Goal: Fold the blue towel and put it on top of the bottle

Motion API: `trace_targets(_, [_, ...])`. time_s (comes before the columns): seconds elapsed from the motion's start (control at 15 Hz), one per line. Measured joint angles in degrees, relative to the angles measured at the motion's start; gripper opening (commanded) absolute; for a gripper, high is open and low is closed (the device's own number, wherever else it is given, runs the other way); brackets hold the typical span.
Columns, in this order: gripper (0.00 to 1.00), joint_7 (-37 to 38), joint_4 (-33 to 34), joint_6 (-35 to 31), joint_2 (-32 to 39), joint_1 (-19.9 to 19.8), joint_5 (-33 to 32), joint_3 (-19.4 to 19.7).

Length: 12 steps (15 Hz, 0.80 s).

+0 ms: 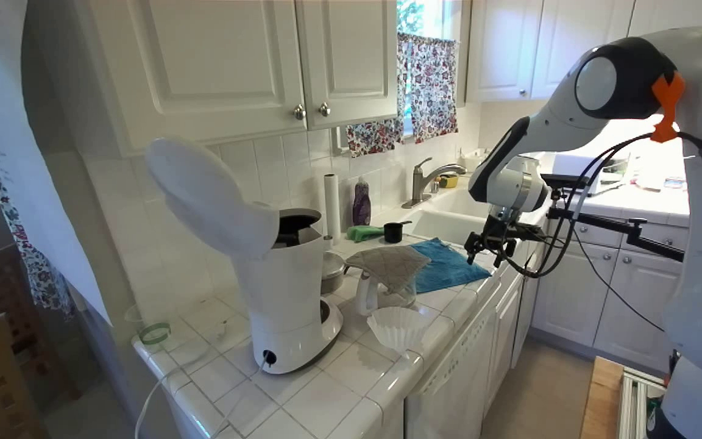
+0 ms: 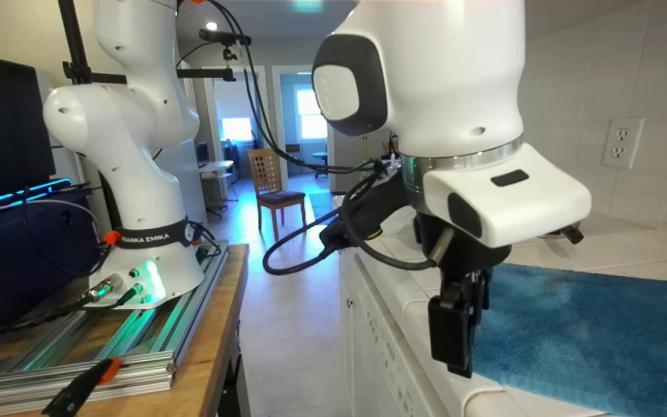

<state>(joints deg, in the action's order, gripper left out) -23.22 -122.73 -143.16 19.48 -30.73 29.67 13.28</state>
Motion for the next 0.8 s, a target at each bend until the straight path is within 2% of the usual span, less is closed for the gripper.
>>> trace_targets(0.27, [1.00,0.98,-0.01,-0.12,0.00,-0.02,-0.03,0.12])
trace_targets(0.8, [1.00,9.25,-0.09,-1.50,0.31,1.08,-0.03,0.05])
